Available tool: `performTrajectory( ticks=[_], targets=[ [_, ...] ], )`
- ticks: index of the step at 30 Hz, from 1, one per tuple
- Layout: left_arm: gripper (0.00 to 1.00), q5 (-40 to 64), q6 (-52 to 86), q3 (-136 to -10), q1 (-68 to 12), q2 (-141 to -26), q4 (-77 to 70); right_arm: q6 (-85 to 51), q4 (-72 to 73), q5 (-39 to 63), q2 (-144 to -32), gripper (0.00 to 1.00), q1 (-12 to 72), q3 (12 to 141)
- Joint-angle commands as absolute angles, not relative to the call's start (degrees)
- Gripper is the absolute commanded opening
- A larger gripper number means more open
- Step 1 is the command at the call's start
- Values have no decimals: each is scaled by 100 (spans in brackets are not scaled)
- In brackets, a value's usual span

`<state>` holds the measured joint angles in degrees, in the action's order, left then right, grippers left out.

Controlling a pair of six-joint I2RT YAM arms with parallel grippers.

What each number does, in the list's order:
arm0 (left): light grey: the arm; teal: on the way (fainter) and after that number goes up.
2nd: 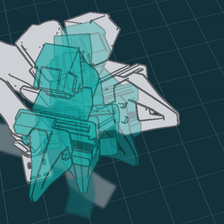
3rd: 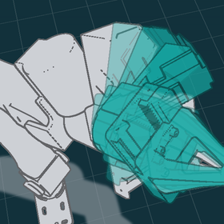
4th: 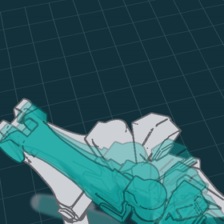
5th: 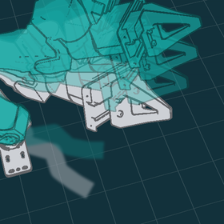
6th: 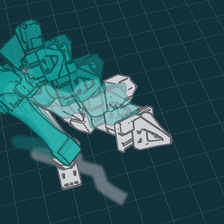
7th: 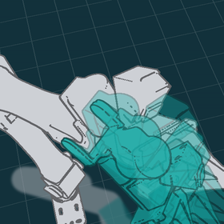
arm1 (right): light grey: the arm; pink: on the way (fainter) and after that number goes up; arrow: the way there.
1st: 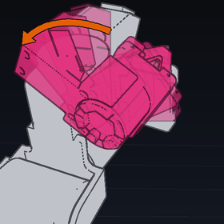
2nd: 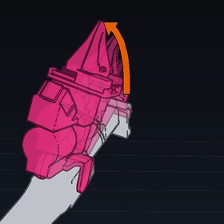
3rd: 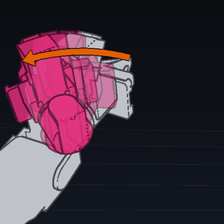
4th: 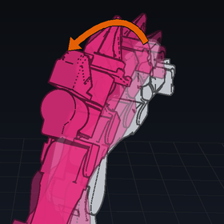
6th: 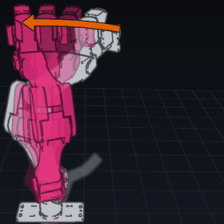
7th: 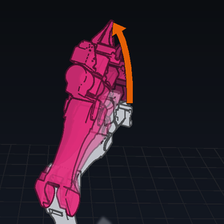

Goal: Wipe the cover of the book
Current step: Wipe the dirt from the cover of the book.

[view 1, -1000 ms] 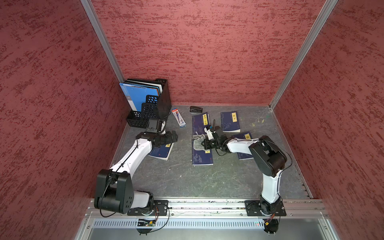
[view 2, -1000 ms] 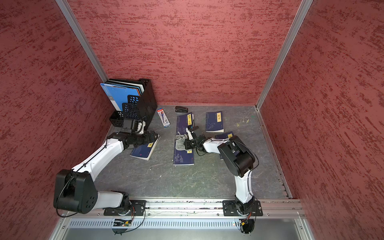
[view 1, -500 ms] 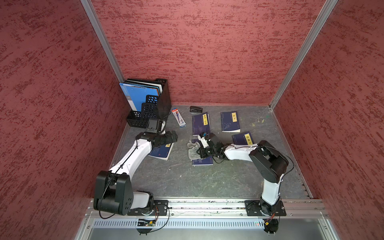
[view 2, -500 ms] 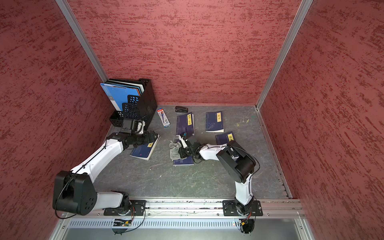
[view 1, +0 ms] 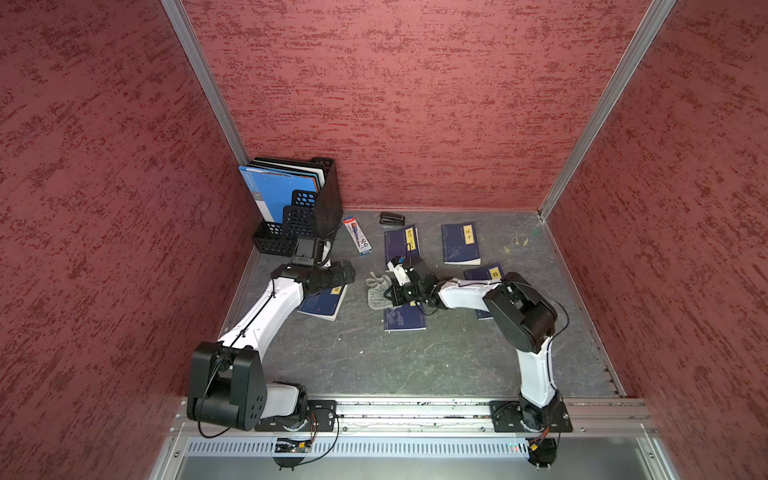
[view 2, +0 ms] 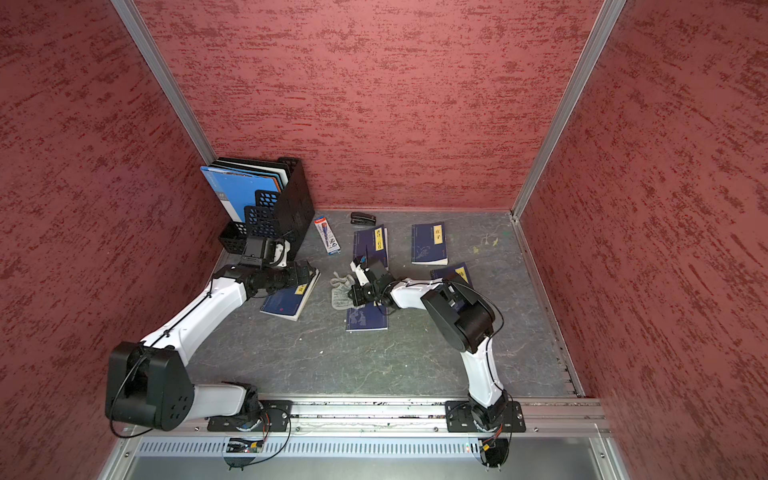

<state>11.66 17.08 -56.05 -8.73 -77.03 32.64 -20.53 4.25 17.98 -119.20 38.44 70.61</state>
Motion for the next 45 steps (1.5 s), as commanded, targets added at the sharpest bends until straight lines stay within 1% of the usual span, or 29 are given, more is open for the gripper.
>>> performTrajectory(
  ticks=[1,4,6,10,16,19,23,30,35,38,45],
  targets=[
    [99,1164,1639,-5566,-861,-7472,3324,-1762,-576,1462,-12353,8,3632,7199],
    [99,1163,1652,-5515,-861,-7453,3313,-1653,-632,1579,-12270,8,3638,7181],
    [99,1169,1652,-5537,-861,-7479,3300,-1590,-623,1649,-12105,8,3656,6919],
    [99,1183,1639,-5580,-861,-7544,3252,-1605,-435,1783,-11495,8,3775,5961],
    [99,1208,1657,-5686,-878,-7695,3190,-1925,-335,1855,-10541,9,4224,4694],
    [99,1216,1678,-5685,-896,-7743,3139,-2129,-402,1536,-10259,10,4216,4341],
    [99,1230,1692,-5679,-910,-7872,3090,-2108,-378,1393,-10495,10,3858,4462],
    [99,1211,1686,-5597,-930,-7754,3127,-1775,-444,1160,-11278,9,3094,5500],
    [100,1178,1687,-5521,-931,-7651,3163,-1591,-566,1107,-11461,10,2977,5870],
    [100,1178,1686,-5517,-932,-7662,3148,-1618,-628,1170,-11347,9,2988,5725],
    [100,1230,1687,-5594,-956,-7808,3076,-1896,-492,1442,-10328,10,3217,4542]
  ],
)
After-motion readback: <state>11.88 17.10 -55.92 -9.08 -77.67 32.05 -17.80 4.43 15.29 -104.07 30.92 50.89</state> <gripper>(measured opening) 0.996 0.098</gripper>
